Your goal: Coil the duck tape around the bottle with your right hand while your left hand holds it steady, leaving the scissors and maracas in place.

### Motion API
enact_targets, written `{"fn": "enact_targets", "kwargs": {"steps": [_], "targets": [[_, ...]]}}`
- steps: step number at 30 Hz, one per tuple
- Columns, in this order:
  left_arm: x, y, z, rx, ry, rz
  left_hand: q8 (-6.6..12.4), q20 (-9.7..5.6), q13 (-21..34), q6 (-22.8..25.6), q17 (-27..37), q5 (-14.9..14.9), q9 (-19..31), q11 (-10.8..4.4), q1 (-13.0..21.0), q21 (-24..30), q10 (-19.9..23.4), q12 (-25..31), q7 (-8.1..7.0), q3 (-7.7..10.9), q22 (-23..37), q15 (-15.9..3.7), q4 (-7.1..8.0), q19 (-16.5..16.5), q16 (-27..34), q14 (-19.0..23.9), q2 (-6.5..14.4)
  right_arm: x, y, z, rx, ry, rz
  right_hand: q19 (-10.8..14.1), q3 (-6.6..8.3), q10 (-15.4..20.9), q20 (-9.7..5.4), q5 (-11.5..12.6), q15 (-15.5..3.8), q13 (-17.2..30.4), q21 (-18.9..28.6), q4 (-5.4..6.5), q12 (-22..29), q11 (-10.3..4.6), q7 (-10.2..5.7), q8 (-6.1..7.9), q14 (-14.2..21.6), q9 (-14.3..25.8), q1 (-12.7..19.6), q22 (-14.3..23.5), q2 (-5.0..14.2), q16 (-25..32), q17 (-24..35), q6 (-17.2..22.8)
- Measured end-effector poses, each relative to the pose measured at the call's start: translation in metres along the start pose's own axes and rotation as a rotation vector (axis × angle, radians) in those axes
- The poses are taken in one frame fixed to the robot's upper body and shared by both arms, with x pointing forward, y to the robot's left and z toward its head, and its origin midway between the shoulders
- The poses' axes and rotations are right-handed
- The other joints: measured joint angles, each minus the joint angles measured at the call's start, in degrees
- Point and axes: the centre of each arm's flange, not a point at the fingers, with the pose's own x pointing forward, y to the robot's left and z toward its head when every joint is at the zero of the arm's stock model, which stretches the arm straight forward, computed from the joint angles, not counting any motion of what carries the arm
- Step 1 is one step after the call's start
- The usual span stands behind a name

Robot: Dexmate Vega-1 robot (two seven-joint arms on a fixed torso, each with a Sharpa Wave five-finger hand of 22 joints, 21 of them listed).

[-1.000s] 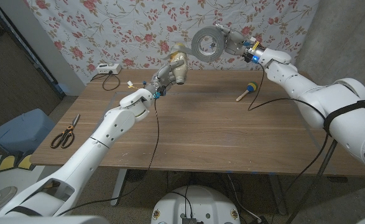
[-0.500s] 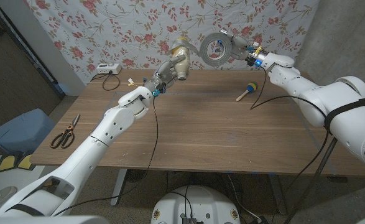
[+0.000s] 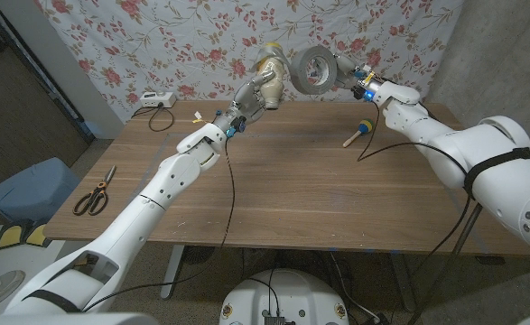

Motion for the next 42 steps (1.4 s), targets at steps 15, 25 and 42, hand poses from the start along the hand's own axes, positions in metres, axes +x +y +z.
{"fn": "enact_targets", "kwargs": {"steps": [15,25,42], "targets": [[0.003,-0.004,0.001,-0.067,-0.082,0.018,-0.42,-0.31,0.0,0.0,0.9,-0.2,0.6,0.32,-0.4,0.2,-0.5,1.1,0.01,0.01,0.1,-0.12,0.00,-0.9,-0.7,0.1,0.3,-0.003,0.057,0.000,-0.165,-0.198,-0.116,0.4,2.29,-0.2,0.00,0.5,-0.01,5.7,0.0,-2.63,0.6,-0.84,-1.14,0.25,0.5,0.1,0.9,0.0,0.07,0.0,0.0,2.2],[0.005,-0.005,-0.001,-0.114,-0.102,0.003,-1.00,0.00,0.0,0.0,1.5,0.2,1.1,-0.01,-0.4,0.2,-1.2,1.4,0.02,0.01,-0.2,-0.32,0.00,-1.8,-1.7,-0.1,0.3,-0.009,0.089,0.029,-0.224,-0.345,-0.169,2.5,2.29,1.0,-0.01,0.5,-0.16,3.7,0.0,-2.63,0.1,-1.13,-1.59,0.02,2.1,-0.9,0.5,0.2,0.52,0.8,-0.2,2.6],[0.002,-0.009,0.004,-0.111,-0.102,-0.015,-1.46,0.01,0.0,0.1,1.8,0.2,0.6,0.00,-0.4,0.2,-1.2,1.4,0.08,0.01,-0.2,-0.42,0.00,-1.8,-2.5,0.2,0.3,-0.009,0.059,0.017,-0.169,-0.189,-0.024,-12.5,-3.64,-40.3,11.56,-1.3,2.91,-22.6,-12.9,-8.99,-31.2,7.25,-1.02,-29.61,-25.9,-18.5,-16.3,-0.3,-16.71,-48.2,-40.2,-36.7]]}}
